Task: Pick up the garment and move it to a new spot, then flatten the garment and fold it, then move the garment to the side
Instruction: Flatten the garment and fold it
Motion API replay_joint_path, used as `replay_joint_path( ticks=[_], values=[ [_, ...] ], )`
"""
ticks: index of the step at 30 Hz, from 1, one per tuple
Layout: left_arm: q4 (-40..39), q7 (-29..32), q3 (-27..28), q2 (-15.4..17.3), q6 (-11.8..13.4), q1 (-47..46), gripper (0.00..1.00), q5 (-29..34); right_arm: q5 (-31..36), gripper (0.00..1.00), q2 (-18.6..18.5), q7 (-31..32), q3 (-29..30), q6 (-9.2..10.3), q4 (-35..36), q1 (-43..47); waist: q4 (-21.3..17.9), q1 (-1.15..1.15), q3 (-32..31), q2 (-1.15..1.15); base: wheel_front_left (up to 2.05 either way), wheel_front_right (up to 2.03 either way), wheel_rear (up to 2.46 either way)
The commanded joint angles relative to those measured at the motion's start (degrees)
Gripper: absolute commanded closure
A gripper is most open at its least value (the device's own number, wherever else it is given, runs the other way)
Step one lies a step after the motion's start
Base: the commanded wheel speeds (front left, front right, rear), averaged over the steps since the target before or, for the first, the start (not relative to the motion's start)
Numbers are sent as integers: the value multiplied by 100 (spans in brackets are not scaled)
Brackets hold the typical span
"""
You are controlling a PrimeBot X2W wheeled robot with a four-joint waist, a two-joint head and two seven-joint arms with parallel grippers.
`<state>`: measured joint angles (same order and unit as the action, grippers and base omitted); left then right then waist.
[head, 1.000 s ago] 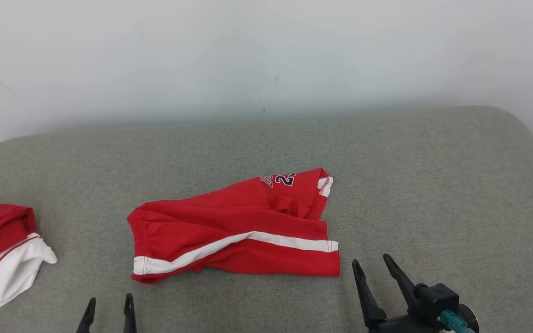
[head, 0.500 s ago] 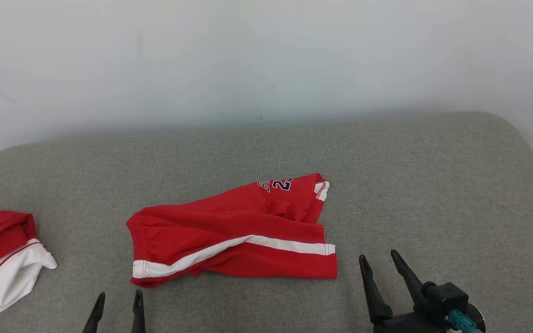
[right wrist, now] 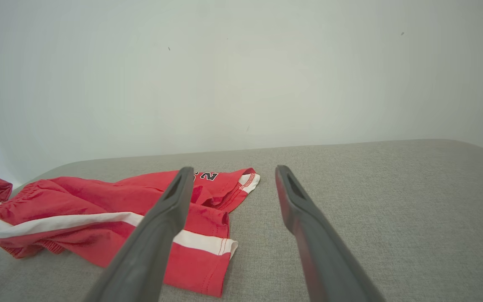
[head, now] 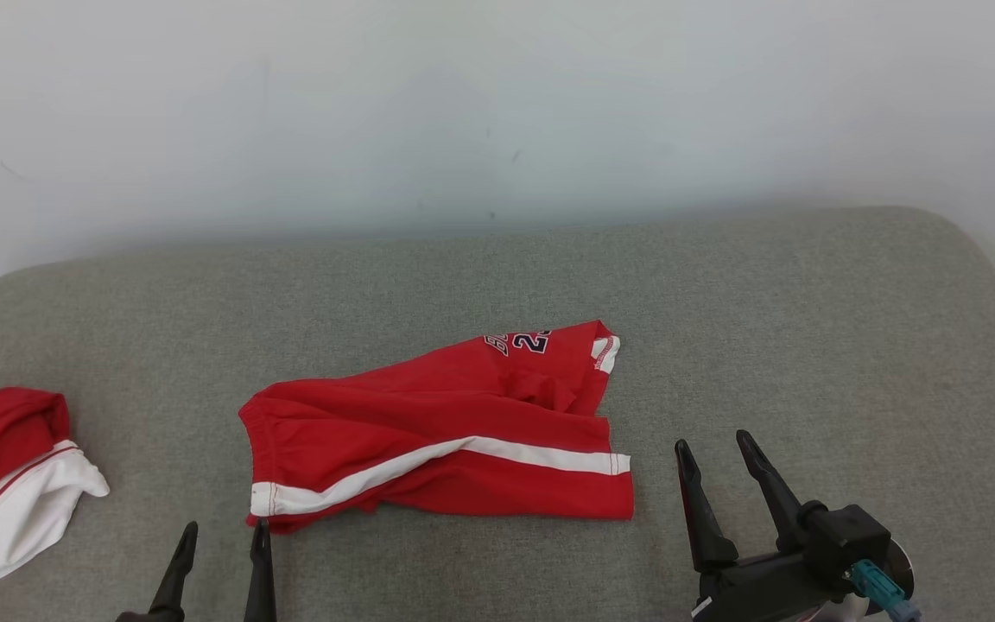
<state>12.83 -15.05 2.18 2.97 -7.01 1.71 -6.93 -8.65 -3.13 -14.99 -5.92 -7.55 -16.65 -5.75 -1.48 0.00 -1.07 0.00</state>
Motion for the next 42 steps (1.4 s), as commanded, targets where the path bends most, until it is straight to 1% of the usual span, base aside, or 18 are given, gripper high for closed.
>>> replay_joint_path(
  ticks=[1, 14, 23, 27, 32, 34, 42],
  values=[
    [-41, -17, -2, -10, 33, -71, 0, -32, 26, 0, 16, -22, 8, 13, 23, 2, 4, 0, 12, 0, 0, 0, 0],
    [-402, -17, -126, -11, 94, -182, 0, -74, 43, 0, 25, -22, 69, 13, 240, -108, 59, 0, 248, 0, 0, 0, 0],
    [-156, -17, -350, -10, 197, -596, 0, -276, 93, 0, -11, -22, -9, 13, 179, -287, 122, 0, 697, 0, 0, 0, 0],
    [83, -17, -370, -11, 243, -742, 0, -406, 49, 0, -55, -22, -48, 13, 135, -367, 120, 0, 846, 0, 0, 0, 0],
    [371, -17, -346, -9, 206, -850, 0, -689, 14, 0, -90, -22, -55, 13, 80, -383, 120, 0, 911, 0, 0, 0, 0],
    [477, -17, -309, -9, 162, -888, 0, -944, -8, 0, -102, -22, -58, 13, 62, -385, 118, 0, 920, 0, 0, 0, 0],
    [823, -17, -300, -10, 30, -1048, 0, -1189, -43, 0, -149, -22, -98, 13, -17, -404, 122, 0, 962, 0, 0, 0, 0]
  ],
)
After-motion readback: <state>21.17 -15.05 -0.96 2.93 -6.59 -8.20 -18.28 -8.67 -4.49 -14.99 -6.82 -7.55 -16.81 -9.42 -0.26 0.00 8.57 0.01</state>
